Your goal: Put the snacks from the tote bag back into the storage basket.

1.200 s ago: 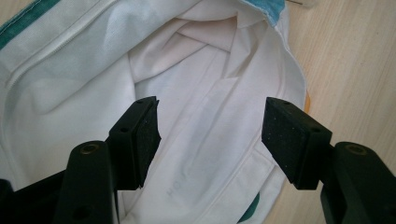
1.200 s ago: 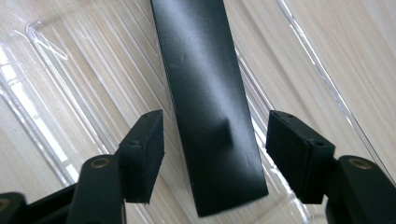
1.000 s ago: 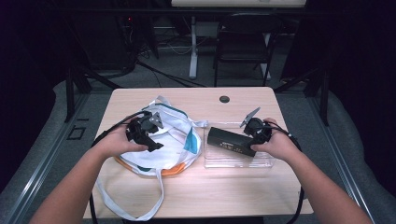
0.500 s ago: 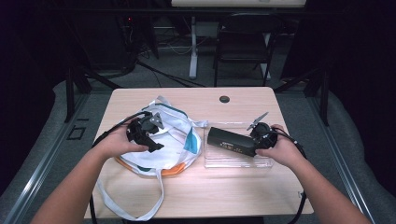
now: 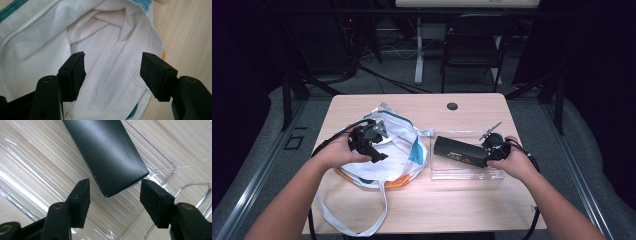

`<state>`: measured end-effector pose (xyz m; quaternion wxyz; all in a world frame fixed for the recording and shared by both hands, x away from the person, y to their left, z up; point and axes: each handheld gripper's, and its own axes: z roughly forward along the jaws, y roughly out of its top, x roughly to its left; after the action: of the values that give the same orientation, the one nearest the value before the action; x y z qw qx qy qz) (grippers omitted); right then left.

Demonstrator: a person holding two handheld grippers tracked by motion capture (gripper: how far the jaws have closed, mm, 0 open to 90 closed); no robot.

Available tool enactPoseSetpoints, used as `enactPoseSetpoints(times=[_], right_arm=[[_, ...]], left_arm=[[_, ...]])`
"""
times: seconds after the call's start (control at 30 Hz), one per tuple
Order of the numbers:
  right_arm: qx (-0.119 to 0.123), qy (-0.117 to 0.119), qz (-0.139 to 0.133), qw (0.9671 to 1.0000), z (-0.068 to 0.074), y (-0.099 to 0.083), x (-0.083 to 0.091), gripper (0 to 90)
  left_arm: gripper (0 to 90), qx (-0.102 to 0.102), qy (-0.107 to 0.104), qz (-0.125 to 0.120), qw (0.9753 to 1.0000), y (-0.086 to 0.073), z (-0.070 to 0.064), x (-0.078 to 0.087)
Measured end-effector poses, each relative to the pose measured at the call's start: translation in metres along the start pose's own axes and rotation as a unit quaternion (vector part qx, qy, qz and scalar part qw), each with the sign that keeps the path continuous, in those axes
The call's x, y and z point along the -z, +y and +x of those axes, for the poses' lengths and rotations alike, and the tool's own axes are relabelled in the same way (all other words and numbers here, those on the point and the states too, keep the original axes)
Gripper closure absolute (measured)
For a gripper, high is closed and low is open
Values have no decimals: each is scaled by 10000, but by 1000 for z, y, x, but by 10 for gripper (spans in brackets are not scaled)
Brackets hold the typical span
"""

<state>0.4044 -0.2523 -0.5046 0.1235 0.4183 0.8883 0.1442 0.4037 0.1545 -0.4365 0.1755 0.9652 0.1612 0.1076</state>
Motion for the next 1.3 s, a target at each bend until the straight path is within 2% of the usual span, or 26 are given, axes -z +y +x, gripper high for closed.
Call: enactPoseSetpoints(times=[0.13, 0.2, 0.33, 0.4, 0.5, 0.53, 0.57, 0.6, 0.67, 0.77, 0.8, 0.83, 0.87, 0.9, 0.93, 1.0, 1.07, 1.13, 1.3], right_arm=[[108, -47, 77, 9999, 0, 1, 1, 375], [13, -9, 26, 10000, 1, 0, -2, 359], [35, -87, 177, 9998, 1, -1, -5, 353], [26, -26, 204, 9998, 1, -1, -6, 371], [-105, -17, 80, 9999, 2, 0, -8, 409], [12, -33, 242, 9997, 0, 2, -6, 416], [61, -65, 269, 9996, 0, 2, -5, 422], [-44, -66, 127, 9999, 1, 2, -7, 425], [0, -52, 204, 9998, -1, 5, -6, 434], [-89, -90, 81, 9999, 0, 7, -8, 439], [-17, -123, 131, 9998, -2, 9, -7, 441], [-92, -101, -1, 9999, -1, 9, -9, 443], [-53, -86, 46, 9999, -2, 11, -8, 443], [-86, -116, -17, 9999, -2, 11, -9, 443], [47, -140, 120, 9998, -3, 13, -8, 443], [10, -168, 17, 9999, -4, 16, -12, 441], [56, -152, 99, 9998, -7, 20, -12, 441], [-26, -154, -2, 9999, -7, 22, -14, 445], [-17, -183, 32, 9998, -12, 29, -16, 446]], left_arm=[[365, 33, 14, -1, 10000, -2, 1, 0], [365, 32, 23, 1, 10000, -2, 1, 0], [365, 13, 23, -4, 10000, -2, 1, 0], [365, 10, 23, 7, 10000, -2, 1, 0], [365, 11, 10, 2, 10000, -2, 1, 1], [365, 1, 10, -15, 10000, -3, 1, 1], [365, -4, 11, -24, 10000, -3, 0, 1], [365, -6, 15, -33, 10000, -3, 1, 1], [365, 12, 6, -22, 10000, -4, 1, 1], [365, 17, 10, -7, 10000, -4, 1, 1], [365, 15, 22, -4, 10000, -5, 1, 1], [365, 15, 18, -14, 10000, -5, 1, 1], [365, 17, 15, -19, 10000, -5, 1, 1], [365, 16, 11, -23, 10000, -5, 1, 1], [365, 9, 5, -30, 10000, -5, 1, 1], [365, 11, -7, -43, 10000, -5, 1, 1], [365, 12, -17, -48, 10000, -5, 1, 0], [365, 8, -18, -25, 10000, -6, 0, 0], [365, 50, -5, -22, 10000, -8, 1, 0]])
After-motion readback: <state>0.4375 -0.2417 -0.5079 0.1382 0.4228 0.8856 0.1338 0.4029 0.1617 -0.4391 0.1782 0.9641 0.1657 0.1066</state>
